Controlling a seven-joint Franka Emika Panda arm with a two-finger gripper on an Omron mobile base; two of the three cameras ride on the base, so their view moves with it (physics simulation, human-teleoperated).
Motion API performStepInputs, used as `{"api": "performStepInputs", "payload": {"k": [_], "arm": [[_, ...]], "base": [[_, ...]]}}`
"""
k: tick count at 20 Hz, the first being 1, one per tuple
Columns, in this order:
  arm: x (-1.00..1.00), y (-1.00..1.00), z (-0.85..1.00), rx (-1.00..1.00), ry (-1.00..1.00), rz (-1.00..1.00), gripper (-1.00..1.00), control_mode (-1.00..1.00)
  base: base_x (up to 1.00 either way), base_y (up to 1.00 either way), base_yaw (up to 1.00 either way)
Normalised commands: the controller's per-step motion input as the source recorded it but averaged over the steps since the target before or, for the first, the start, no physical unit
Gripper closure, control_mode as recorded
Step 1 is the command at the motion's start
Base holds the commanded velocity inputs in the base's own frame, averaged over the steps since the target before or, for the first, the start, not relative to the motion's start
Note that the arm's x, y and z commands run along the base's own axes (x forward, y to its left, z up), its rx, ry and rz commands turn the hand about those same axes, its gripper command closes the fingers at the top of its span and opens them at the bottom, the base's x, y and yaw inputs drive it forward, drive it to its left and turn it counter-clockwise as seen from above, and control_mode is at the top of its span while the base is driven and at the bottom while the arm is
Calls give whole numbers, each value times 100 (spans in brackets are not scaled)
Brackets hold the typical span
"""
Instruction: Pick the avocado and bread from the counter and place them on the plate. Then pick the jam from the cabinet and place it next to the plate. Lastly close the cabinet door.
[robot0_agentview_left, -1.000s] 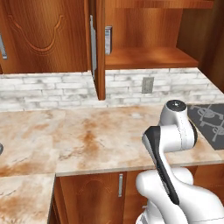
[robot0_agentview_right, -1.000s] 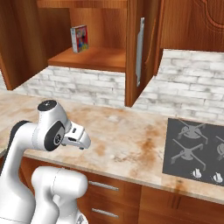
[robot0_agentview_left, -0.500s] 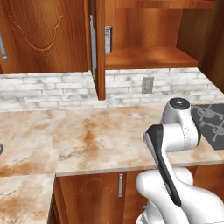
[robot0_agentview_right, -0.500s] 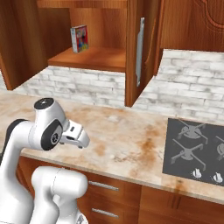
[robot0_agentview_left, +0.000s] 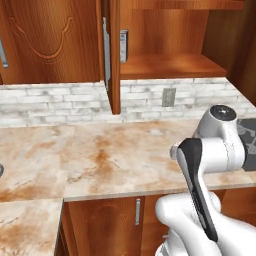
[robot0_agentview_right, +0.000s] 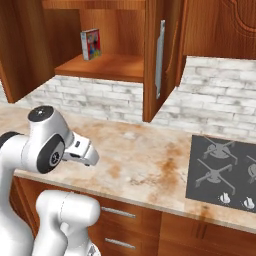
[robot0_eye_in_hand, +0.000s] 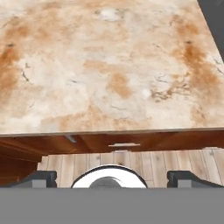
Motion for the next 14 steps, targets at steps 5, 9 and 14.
{"api": "performStepInputs", "payload": {"k": [5, 9, 14], "arm": [[-30, 0, 22, -4, -15, 3, -100, -100], [-38, 3, 43, -4, -25, 5, -100, -100], [-23, 10, 67, 0, -29, 9, -100, -100]], "base": [[0, 0, 0], [0, 0, 0], [0, 0, 0]]}}
